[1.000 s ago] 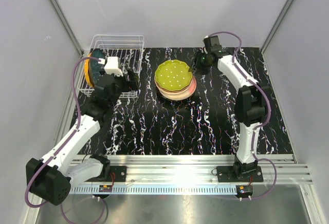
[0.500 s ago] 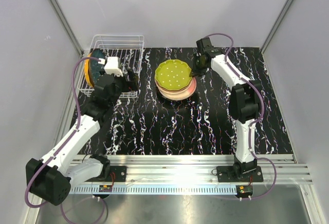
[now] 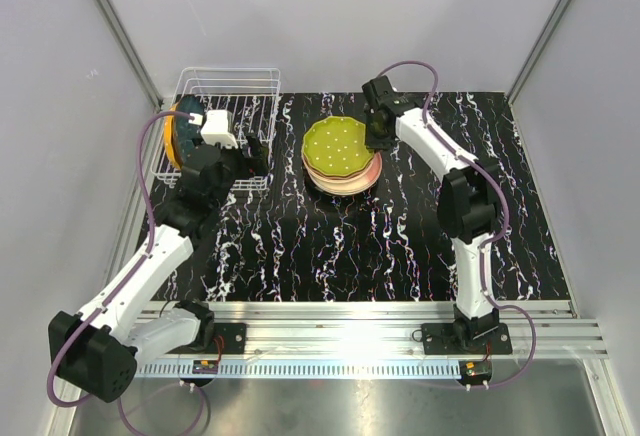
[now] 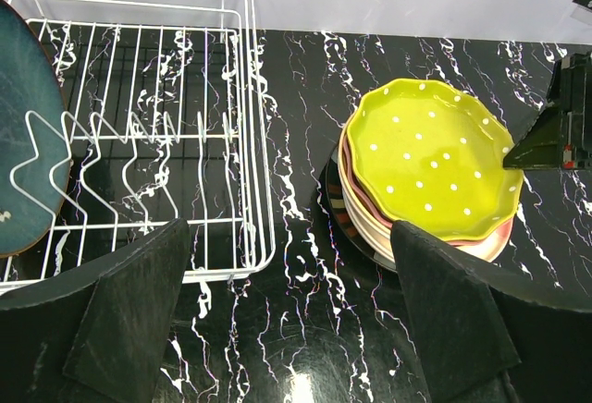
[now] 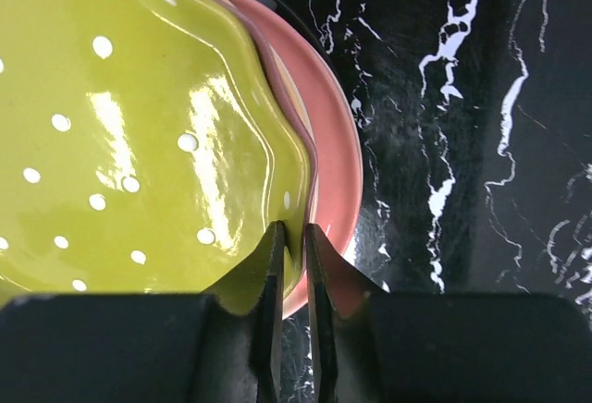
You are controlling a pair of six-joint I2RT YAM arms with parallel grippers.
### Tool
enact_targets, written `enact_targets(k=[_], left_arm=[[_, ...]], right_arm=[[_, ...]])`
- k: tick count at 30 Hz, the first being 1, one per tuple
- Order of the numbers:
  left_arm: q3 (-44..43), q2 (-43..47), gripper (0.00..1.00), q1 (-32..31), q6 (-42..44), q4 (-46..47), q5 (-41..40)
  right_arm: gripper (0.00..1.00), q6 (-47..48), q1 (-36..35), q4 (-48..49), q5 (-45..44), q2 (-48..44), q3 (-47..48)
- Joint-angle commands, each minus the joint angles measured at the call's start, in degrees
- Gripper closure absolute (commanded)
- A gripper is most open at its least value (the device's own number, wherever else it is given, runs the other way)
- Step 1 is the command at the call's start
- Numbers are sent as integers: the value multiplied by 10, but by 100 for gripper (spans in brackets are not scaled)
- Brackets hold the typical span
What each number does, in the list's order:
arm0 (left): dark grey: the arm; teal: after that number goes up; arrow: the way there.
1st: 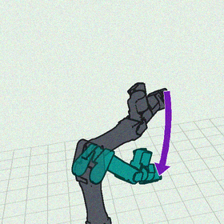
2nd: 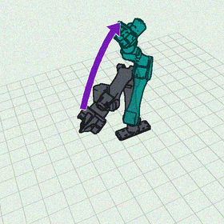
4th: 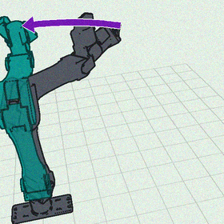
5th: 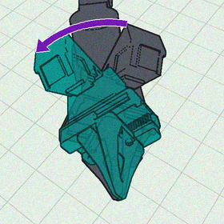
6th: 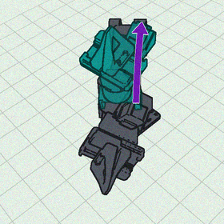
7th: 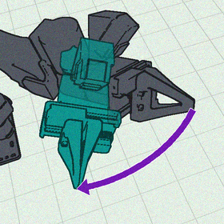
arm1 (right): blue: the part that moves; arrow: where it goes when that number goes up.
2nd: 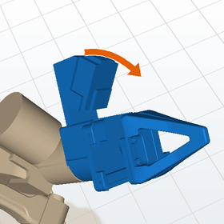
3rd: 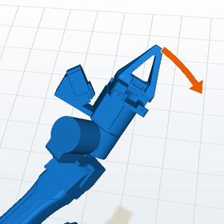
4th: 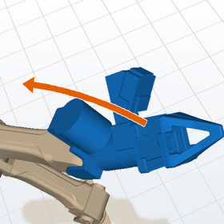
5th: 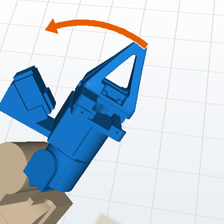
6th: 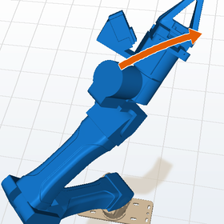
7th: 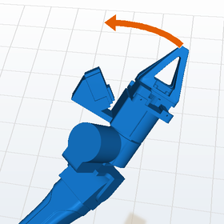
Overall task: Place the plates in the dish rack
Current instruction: Grab a plate with the right arm
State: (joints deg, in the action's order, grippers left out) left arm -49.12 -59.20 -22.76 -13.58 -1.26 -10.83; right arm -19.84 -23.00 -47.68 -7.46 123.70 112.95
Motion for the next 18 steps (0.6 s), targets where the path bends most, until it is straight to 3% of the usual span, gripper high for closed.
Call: enact_targets(k=[1, 8, 13, 18], left_arm=[[-23, 15, 7, 0, -6, 14, -5], [-21, 15, 7, -1, -6, 13, -6], [-20, 15, 7, -1, -7, 14, -6], [-19, 15, 7, -1, -7, 14, -4]], right_arm=[[84, 28, -16, -48, -76, -32, 26], [80, 33, -21, -69, -97, -36, 32], [69, 32, -23, -71, -97, -41, 21], [73, 32, -24, -72, -104, -44, 17]])
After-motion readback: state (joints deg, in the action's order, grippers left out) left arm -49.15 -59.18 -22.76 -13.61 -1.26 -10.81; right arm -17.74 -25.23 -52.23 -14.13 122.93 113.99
